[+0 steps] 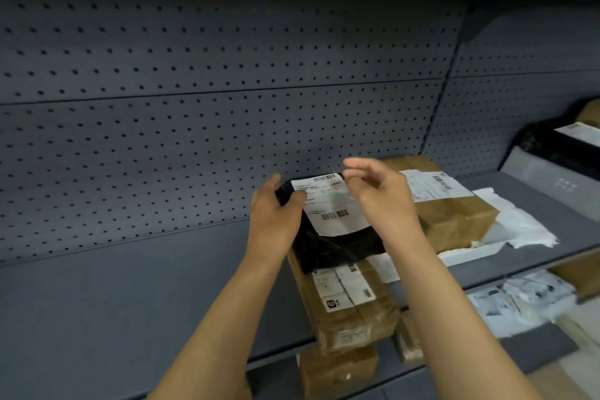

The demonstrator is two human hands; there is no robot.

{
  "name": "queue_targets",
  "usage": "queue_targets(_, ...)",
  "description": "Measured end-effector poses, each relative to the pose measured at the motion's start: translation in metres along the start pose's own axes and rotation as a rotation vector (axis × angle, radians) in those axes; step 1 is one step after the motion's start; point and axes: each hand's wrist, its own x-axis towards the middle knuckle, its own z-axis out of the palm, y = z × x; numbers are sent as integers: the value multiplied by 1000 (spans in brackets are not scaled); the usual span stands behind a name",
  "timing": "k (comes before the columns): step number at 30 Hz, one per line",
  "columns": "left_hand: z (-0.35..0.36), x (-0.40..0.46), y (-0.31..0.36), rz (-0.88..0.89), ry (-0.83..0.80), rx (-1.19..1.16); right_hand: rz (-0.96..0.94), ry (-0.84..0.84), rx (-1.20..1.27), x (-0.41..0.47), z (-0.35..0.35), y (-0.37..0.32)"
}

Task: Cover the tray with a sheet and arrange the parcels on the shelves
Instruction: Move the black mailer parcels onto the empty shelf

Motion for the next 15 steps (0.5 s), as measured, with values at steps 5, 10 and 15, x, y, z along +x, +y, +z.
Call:
queue_targets(5,27,-3,-17,24,-95,78,74,-59,-250,5,-12,31)
queue_targets(10,36,-8,-26,0,-63,31,216,-131,-280,3,-13,49)
queue_targets(15,36,-15,-14,-63,-25,-136,131,-98,-278,-2,-12,38)
